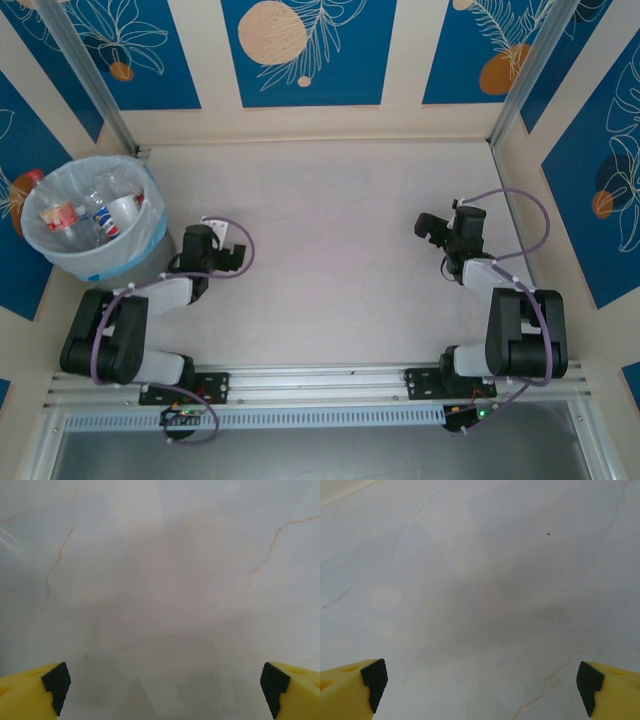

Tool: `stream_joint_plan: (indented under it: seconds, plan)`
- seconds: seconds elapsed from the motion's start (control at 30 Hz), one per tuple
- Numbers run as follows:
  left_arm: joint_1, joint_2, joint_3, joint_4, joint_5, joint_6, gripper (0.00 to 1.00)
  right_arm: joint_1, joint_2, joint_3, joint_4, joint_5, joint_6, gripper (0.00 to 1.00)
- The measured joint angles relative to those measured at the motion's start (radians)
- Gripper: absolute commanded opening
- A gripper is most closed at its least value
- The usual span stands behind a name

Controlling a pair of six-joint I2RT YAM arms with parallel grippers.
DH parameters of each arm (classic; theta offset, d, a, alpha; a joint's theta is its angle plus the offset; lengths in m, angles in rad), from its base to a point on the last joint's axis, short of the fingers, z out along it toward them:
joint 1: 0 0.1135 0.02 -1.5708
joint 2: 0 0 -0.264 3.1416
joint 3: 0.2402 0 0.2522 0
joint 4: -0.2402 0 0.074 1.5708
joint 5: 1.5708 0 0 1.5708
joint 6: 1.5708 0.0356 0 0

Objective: Put the plastic bottles in the bin

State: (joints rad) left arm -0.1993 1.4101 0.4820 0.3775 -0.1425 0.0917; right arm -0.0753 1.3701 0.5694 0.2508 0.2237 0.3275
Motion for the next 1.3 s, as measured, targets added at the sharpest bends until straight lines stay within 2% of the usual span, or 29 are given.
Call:
stream_joint_plan:
  seconds: [0.2,0.33,0.57,0.77,0.83,1.0,1.3]
  plan:
    - [0.063,0.071,0.009,0.154,0.063,0.020,0.99,-0.001,0.041,0.000,0.072,-0.081,-0.045,0.99]
    - [0.113,0.098,-0.092,0.371,0.090,0.006,0.99,-0.001,0.048,-0.020,0.146,-0.130,-0.071,1.00]
    - [0.121,0.131,-0.100,0.417,0.063,-0.034,0.99,0.024,0.060,-0.101,0.334,-0.157,-0.137,0.99]
    - [0.121,0.131,-0.100,0.437,0.051,-0.041,0.99,0.122,0.136,-0.255,0.582,-0.129,-0.216,0.99]
    - [0.121,0.131,-0.100,0.443,0.051,-0.041,0.99,0.128,0.155,-0.242,0.562,-0.123,-0.221,0.99]
    - [0.121,0.131,-0.100,0.446,0.051,-0.041,0.99,0.055,0.158,-0.166,0.551,-0.149,-0.216,0.99]
    - [0.121,0.131,-0.100,0.446,0.051,-0.041,0.99,0.065,0.158,-0.163,0.547,-0.150,-0.217,0.99]
